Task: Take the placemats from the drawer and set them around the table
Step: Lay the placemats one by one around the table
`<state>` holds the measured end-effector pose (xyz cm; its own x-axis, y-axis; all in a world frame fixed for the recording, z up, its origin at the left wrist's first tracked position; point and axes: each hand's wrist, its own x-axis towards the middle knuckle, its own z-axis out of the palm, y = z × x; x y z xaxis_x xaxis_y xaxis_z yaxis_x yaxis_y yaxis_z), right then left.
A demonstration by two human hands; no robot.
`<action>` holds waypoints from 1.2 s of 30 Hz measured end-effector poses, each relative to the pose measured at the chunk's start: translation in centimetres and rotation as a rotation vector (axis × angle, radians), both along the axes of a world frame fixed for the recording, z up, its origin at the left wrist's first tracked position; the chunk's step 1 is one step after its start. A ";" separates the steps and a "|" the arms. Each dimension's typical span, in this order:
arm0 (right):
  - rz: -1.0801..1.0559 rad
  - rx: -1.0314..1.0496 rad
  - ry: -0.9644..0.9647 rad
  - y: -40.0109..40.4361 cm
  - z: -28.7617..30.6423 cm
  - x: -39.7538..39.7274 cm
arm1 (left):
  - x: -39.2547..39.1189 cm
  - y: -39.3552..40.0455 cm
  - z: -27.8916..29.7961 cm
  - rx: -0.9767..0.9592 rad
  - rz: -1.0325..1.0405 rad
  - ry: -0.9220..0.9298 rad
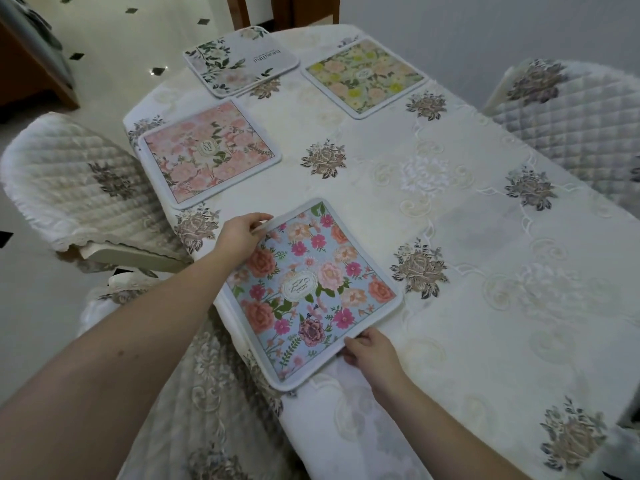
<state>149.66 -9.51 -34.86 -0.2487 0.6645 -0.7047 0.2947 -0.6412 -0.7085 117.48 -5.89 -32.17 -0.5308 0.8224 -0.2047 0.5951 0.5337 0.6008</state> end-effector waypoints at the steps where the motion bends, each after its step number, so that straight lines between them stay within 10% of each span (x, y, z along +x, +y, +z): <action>1: 0.012 0.002 -0.005 0.0 -0.1 0.2 | 0.0 0.0 -0.1 -0.003 -0.003 0.005; 12: 0.278 0.168 -0.185 0.5 0.5 2.1 | 0.7 -0.8 -0.5 0.049 0.023 0.024; 23: 0.624 0.995 -0.250 3.9 -0.9 -0.5 | 15.9 -6.1 -4.2 0.148 0.112 0.144; 36: 1.124 1.252 -0.534 3.7 -5.0 -2.6 | 21.3 -10.1 -8.3 -0.175 0.087 0.385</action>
